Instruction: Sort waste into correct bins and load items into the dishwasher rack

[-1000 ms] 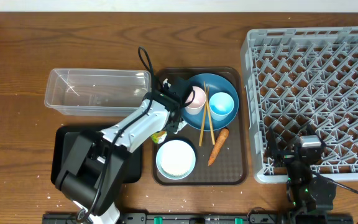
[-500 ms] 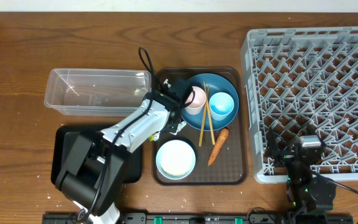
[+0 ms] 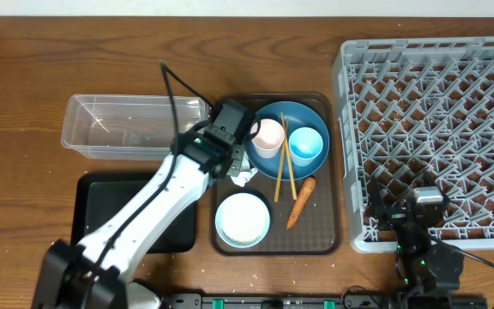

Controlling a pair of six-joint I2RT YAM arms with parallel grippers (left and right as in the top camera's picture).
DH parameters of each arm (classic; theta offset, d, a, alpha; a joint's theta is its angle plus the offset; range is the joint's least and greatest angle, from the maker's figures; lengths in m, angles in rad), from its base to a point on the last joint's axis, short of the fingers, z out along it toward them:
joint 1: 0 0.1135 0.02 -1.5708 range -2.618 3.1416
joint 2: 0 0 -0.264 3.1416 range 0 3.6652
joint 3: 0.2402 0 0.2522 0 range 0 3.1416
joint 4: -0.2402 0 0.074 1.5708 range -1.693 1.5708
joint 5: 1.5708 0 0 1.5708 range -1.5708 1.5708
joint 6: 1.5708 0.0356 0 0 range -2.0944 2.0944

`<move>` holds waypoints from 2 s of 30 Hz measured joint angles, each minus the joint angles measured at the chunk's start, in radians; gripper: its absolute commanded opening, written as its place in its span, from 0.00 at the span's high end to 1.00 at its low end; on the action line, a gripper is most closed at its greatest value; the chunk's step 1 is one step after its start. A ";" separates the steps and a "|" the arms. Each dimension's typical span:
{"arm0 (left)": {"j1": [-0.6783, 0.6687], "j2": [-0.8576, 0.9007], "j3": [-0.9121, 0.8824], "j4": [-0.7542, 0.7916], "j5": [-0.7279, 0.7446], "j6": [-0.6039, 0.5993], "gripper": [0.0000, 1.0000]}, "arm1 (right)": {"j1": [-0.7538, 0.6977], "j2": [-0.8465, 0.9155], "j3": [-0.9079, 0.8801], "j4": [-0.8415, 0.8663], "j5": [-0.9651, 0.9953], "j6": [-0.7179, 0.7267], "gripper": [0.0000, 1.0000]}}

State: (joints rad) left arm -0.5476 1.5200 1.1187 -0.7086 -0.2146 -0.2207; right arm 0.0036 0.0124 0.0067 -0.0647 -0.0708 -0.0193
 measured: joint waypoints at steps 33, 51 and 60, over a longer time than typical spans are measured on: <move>0.477 0.079 0.000 0.166 -0.177 -0.702 0.83 | 0.000 0.000 0.000 0.000 0.000 0.000 0.01; 0.494 0.078 0.000 0.190 -0.126 -0.857 0.47 | 0.000 0.000 0.000 0.000 0.000 0.000 0.01; 0.494 -0.168 0.000 0.174 0.103 -0.572 0.47 | 0.000 0.000 0.000 0.000 0.000 0.000 0.01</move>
State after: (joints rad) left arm -0.0532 1.3518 1.1187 -0.5350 -0.1116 -0.7929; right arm 0.0036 0.0124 0.0067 -0.0647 -0.0708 -0.0193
